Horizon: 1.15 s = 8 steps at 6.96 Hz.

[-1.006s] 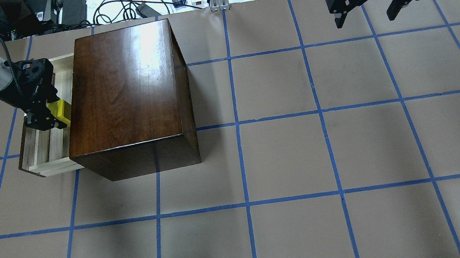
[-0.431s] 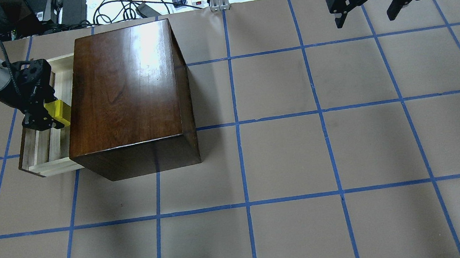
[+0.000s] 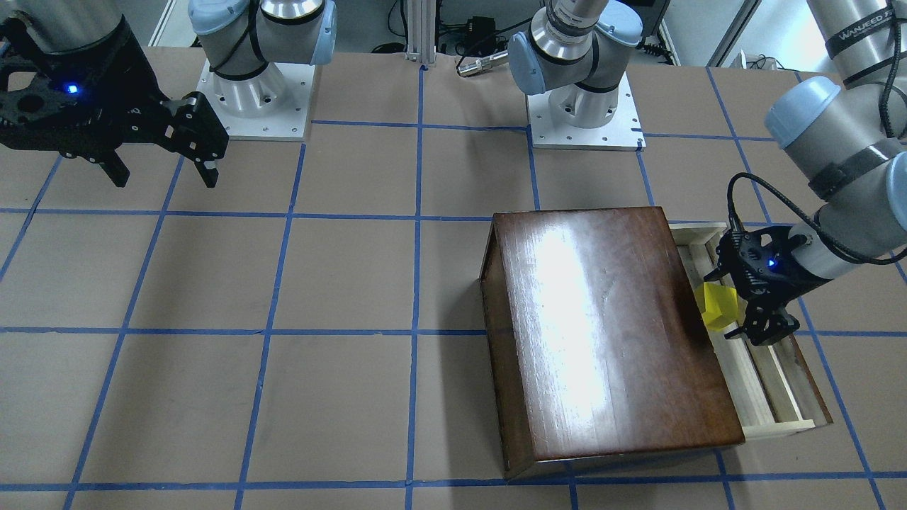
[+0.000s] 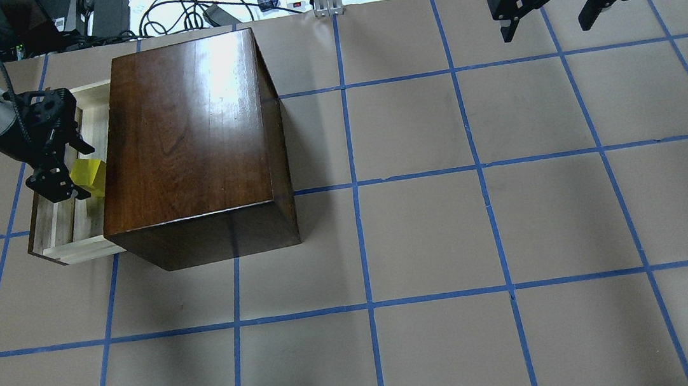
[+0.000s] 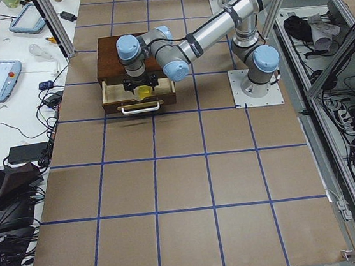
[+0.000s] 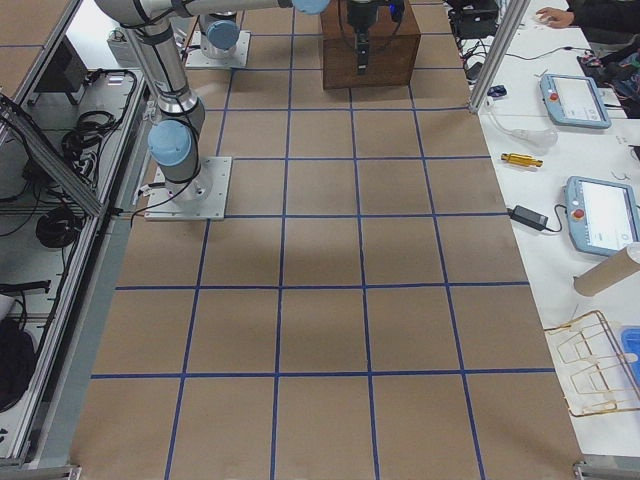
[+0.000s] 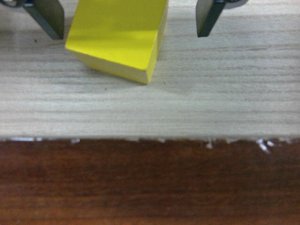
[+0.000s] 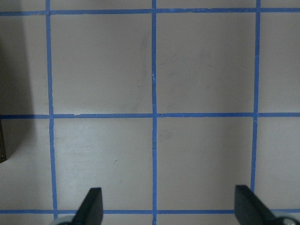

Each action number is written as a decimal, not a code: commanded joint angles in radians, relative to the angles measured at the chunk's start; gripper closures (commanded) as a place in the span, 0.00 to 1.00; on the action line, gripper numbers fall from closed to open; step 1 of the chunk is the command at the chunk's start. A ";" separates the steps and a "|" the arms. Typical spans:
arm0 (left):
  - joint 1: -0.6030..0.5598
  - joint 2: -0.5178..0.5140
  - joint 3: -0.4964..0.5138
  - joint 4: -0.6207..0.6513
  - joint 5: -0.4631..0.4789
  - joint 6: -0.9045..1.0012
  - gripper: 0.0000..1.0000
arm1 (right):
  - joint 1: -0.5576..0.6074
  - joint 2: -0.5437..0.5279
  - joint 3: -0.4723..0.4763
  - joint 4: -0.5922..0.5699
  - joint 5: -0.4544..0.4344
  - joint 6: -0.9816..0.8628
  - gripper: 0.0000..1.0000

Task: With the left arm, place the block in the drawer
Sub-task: 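Lower the cube into the drawer and open the left gripper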

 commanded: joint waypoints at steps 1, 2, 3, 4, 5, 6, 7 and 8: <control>-0.002 0.057 0.016 -0.063 0.002 -0.054 0.00 | 0.000 0.000 0.000 0.000 0.001 0.000 0.00; -0.006 0.100 0.030 -0.118 0.002 -0.132 0.00 | 0.000 0.000 0.000 0.000 0.001 0.000 0.00; -0.018 0.144 0.041 -0.177 0.004 -0.280 0.00 | 0.000 -0.001 0.000 0.000 0.000 0.000 0.00; -0.035 0.193 0.051 -0.223 0.022 -0.417 0.00 | 0.000 -0.001 0.000 0.000 0.001 0.000 0.00; -0.079 0.227 0.051 -0.243 0.040 -0.531 0.00 | 0.000 -0.001 0.000 0.000 0.000 0.000 0.00; -0.136 0.243 0.051 -0.240 0.041 -0.644 0.00 | 0.000 -0.001 0.000 0.000 0.001 0.000 0.00; -0.216 0.264 0.051 -0.242 0.056 -0.843 0.00 | 0.000 0.000 0.000 0.000 0.001 0.000 0.00; -0.295 0.280 0.051 -0.243 0.082 -0.992 0.00 | 0.000 0.000 0.000 0.000 0.001 0.000 0.00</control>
